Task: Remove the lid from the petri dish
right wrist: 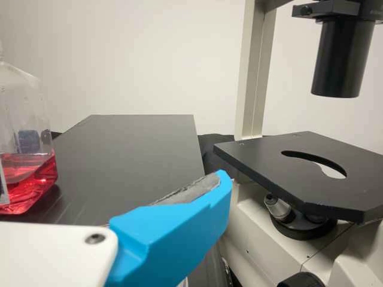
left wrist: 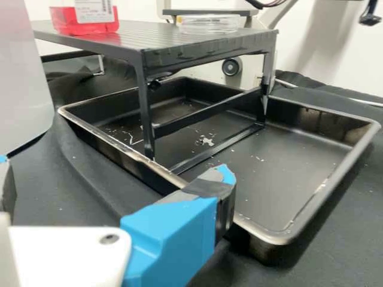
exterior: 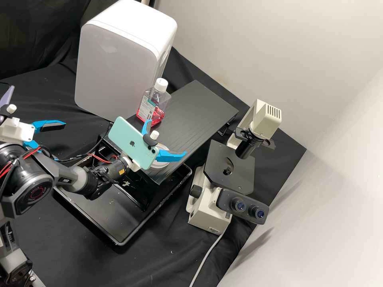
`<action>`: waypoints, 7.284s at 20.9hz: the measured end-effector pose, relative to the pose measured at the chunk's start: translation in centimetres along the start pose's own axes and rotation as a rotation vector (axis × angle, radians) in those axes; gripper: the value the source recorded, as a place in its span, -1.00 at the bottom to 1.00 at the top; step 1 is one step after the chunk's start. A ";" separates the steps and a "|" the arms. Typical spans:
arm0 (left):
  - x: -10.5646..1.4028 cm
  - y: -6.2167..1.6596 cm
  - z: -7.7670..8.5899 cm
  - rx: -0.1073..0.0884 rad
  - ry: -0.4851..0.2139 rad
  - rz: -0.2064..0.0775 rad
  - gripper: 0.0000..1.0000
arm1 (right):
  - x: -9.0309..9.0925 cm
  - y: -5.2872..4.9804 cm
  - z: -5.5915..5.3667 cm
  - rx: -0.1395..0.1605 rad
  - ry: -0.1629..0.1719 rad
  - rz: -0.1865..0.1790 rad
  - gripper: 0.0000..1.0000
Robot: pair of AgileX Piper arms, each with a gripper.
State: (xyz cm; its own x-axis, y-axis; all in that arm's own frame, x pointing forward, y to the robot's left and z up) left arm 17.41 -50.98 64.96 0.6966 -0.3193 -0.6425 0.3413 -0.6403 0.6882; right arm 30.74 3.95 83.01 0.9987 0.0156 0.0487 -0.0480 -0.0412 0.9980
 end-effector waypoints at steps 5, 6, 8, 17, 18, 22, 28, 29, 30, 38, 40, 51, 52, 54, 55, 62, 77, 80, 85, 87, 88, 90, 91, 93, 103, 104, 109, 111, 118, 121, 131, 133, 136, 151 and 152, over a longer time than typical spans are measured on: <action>-0.2 -0.14 0.0 0.000 0.002 -0.007 1.00 | 0.0 0.0 0.0 0.000 0.000 0.000 1.00; -0.2 -0.10 0.0 0.000 0.001 -0.005 1.00 | 0.0 0.0 0.0 0.000 0.000 0.000 1.00; -0.2 -0.10 0.0 0.000 0.001 -0.005 1.00 | 0.0 0.0 0.0 0.000 0.000 0.000 1.00; -0.1 -0.51 0.2 0.003 -0.007 -0.023 1.00 | -1.7 -0.2 0.3 -0.002 -0.003 -0.005 1.00; -0.1 -0.53 0.2 0.003 -0.007 -0.024 1.00 | -2.0 -0.1 0.3 -0.004 0.006 0.006 1.00; 0.0 -0.60 0.2 0.003 -0.007 -0.024 1.00 | -3.0 0.1 0.8 -0.007 0.012 0.025 1.00; 0.0 -0.60 0.4 0.004 -0.016 -0.022 1.00 | -3.8 -0.3 1.8 0.007 -0.021 0.001 1.00; 0.1 -0.52 0.4 0.004 -0.017 -0.018 1.00 | -3.9 -0.4 1.9 0.007 -0.025 -0.002 1.00; 0.2 -0.49 0.4 0.004 -0.017 -0.017 1.00 | -3.9 -0.5 2.0 0.007 -0.030 -0.007 1.00; 0.3 -0.62 0.4 0.004 -0.016 -0.022 1.00 | -3.8 -1.3 2.8 0.008 -0.055 -0.030 1.00; 0.3 -0.67 0.4 0.004 -0.015 -0.025 1.00 | -3.8 -1.3 2.9 0.008 -0.056 -0.031 1.00; 0.4 -0.60 0.4 0.004 -0.014 -0.021 1.00 | -3.7 -1.4 3.0 0.010 -0.057 -0.029 1.00; 0.4 -0.60 0.4 0.003 -0.012 -0.020 1.00 | -3.7 -1.4 2.9 0.010 -0.055 -0.028 1.00; 0.4 -0.60 0.4 0.003 -0.012 -0.020 1.00 | -3.6 -1.4 2.9 0.010 -0.054 -0.026 1.00; 0.4 -0.60 0.4 0.003 -0.012 -0.020 1.00 | -3.6 -1.3 2.9 0.011 -0.054 -0.024 1.00; 0.4 -0.60 0.4 0.003 -0.012 -0.020 1.00 | -3.5 -1.3 2.8 0.012 -0.052 -0.020 1.00; 0.4 -0.67 0.5 0.004 -0.017 -0.023 1.00 | -3.3 -1.0 2.8 0.030 -0.064 0.011 1.00; 0.4 -0.67 0.5 0.004 -0.017 -0.023 1.00 | -3.3 -1.0 2.7 0.030 -0.063 0.009 1.00; 0.4 -0.73 0.5 0.002 -0.012 -0.024 1.00 | -3.3 -1.4 2.4 -0.015 -0.051 -0.005 -1.00; 0.4 -1.01 0.5 0.003 -0.013 -0.036 1.00 | -3.3 -1.5 2.3 -0.025 -0.048 -0.009 -1.00; 0.5 -1.08 0.6 0.004 -0.015 -0.039 1.00 | -3.3 -1.5 2.3 -0.032 -0.047 -0.010 -1.00; 0.5 -1.10 0.6 0.004 -0.015 -0.040 1.00 | -3.3 -1.5 2.2 -0.047 -0.045 -0.012 -1.00; 0.5 -1.10 0.6 0.004 -0.015 -0.040 1.00 | -3.3 -1.6 2.1 -0.051 -0.039 -0.011 -1.00; 0.5 -1.09 0.5 0.000 -0.007 -0.038 1.00 | -3.3 -1.5 1.9 -0.053 -0.018 0.007 -1.00; 0.5 -1.11 0.6 0.000 -0.010 -0.039 1.00 | -3.3 -1.5 1.7 -0.056 -0.002 0.015 -1.00; 0.5 -1.11 0.6 0.000 -0.010 -0.039 1.00 | -3.3 -1.5 1.7 -0.056 -0.002 0.015 -1.00; 0.5 -1.12 0.6 0.001 -0.011 -0.039 1.00 | -3.3 -1.5 1.7 -0.056 -0.002 0.015 1.00; 0.5 -1.14 0.7 0.001 -0.013 -0.040 1.00 | -3.3 -1.5 1.7 -0.056 -0.002 0.015 1.00; 0.5 -1.14 0.7 0.001 -0.013 -0.040 1.00 | -3.3 -1.5 1.7 -0.056 -0.002 0.015 1.00; 0.5 -1.14 0.7 0.001 -0.013 -0.040 1.00 | -3.3 -1.5 1.7 -0.056 -0.002 0.015 1.00; 0.5 -1.29 0.8 0.002 -0.016 -0.046 1.00 | -3.3 -1.5 1.7 -0.056 -0.002 0.015 1.00; 0.6 -1.37 0.8 0.003 -0.017 -0.049 1.00 | -3.5 -1.6 1.8 -0.057 -0.008 0.009 1.00; 0.7 -1.38 0.9 0.004 -0.021 -0.048 1.00 | -3.9 -2.0 2.2 -0.058 -0.023 -0.007 1.00; 0.7 -1.40 1.0 0.003 -0.022 -0.048 1.00 | -4.4 -1.6 2.7 -0.059 -0.046 0.003 1.00; 0.7 -1.40 1.0 0.005 -0.022 -0.048 1.00 | -4.4 -1.6 2.8 -0.059 -0.049 0.003 1.00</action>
State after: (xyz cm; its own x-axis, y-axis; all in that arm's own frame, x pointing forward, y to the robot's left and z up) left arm 16.78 -51.04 63.18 0.6654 -0.3032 -0.6821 0.3706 -0.6591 0.6544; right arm 26.46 1.17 81.08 0.9981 -0.0338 0.0507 -0.0501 0.0178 0.9986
